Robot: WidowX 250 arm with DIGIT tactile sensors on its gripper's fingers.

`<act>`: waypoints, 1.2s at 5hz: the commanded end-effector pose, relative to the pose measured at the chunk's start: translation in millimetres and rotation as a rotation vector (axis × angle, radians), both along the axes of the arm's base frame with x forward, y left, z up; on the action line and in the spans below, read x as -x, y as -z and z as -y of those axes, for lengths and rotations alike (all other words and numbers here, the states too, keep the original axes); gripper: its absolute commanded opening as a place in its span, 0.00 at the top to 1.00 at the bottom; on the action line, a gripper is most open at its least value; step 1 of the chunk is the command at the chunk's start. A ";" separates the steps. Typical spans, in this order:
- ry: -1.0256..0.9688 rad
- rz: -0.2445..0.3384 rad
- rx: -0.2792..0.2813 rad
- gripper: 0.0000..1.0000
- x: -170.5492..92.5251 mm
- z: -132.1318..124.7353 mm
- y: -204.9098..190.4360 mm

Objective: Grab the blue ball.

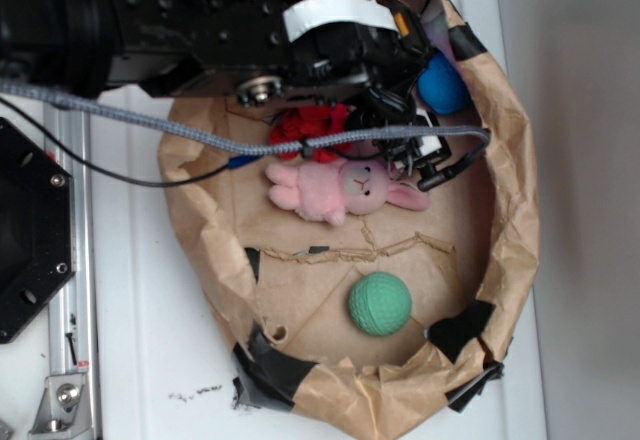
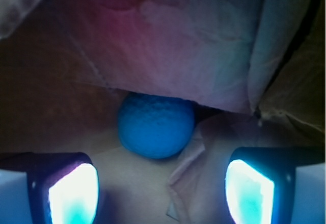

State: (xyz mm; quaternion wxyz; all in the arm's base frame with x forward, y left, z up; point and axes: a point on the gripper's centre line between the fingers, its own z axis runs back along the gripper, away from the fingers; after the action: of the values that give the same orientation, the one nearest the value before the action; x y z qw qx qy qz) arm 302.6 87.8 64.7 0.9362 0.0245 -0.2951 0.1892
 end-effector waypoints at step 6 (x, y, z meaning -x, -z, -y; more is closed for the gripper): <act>-0.004 0.022 -0.102 1.00 -40.9 -12.8 10.2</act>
State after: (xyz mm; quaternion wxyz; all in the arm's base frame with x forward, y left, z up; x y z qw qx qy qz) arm 332.2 95.5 30.9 0.9381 0.0706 -0.2866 0.1814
